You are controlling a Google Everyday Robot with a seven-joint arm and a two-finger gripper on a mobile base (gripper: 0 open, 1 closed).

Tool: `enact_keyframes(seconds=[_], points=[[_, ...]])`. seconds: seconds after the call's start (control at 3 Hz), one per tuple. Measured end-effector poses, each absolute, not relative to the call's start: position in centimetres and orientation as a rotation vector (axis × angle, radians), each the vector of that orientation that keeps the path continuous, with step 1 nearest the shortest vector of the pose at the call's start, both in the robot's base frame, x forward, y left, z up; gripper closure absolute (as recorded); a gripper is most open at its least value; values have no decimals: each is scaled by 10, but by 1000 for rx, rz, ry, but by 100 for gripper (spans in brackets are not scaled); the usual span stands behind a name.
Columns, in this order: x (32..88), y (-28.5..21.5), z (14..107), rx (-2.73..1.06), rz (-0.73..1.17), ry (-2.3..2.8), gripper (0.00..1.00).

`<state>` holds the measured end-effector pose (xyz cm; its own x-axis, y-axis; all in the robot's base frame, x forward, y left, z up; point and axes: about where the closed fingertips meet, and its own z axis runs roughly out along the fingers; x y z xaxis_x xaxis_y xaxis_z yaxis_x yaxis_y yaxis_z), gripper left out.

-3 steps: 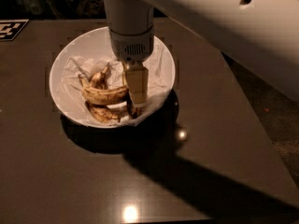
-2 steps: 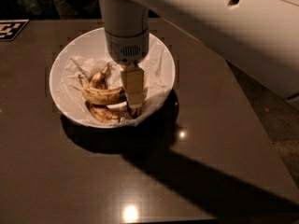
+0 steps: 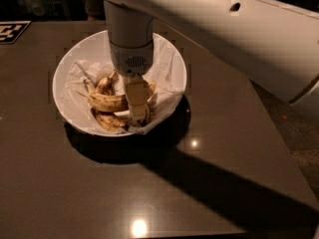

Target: Pick banana from white bowl

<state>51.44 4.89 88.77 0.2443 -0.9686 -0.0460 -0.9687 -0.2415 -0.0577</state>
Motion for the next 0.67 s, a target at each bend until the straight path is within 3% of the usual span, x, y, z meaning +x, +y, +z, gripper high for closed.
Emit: enact_keyframes(seconds=[0.33, 0.67], points=[[512, 52, 881, -2435, 16, 1873, 53], [512, 52, 881, -2435, 16, 1873, 92]])
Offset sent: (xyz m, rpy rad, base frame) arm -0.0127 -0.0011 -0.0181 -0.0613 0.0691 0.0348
